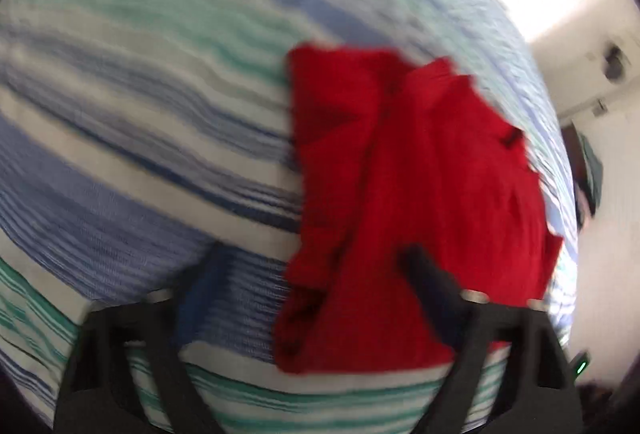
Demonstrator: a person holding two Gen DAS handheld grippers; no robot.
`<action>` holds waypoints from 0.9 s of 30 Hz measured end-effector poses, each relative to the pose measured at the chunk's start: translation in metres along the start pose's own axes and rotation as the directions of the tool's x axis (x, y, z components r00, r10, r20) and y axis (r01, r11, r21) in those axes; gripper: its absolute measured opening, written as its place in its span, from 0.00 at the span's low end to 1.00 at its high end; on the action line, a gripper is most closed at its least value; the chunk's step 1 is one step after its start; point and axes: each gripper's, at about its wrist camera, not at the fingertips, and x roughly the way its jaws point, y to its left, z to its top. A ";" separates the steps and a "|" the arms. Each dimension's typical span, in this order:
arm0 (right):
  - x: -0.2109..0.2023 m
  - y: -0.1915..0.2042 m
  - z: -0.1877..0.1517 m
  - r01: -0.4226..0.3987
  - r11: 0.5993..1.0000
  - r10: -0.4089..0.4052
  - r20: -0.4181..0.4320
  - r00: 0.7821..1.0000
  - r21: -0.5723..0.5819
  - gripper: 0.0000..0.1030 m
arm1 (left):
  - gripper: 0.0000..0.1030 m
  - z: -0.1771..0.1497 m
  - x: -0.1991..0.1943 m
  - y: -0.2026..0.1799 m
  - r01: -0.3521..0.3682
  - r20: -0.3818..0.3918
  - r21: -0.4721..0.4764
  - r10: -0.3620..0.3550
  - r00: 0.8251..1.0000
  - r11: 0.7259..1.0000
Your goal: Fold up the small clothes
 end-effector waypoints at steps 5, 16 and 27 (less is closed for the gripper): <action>-0.006 -0.006 -0.002 -0.033 0.999 0.033 0.018 0.999 0.019 1.00 | 0.09 0.001 -0.033 -0.039 0.088 0.075 0.047 -0.092 0.993 0.995; -0.046 -0.040 -0.003 -0.239 0.957 0.210 0.173 0.962 0.167 1.00 | 0.10 -0.074 -0.024 -0.322 0.146 0.054 0.562 -0.212 0.976 0.814; -0.064 -0.048 0.008 -0.266 0.939 0.227 0.188 0.956 0.217 1.00 | 0.69 -0.184 -0.020 -0.290 0.160 -0.026 0.667 -0.192 0.981 0.727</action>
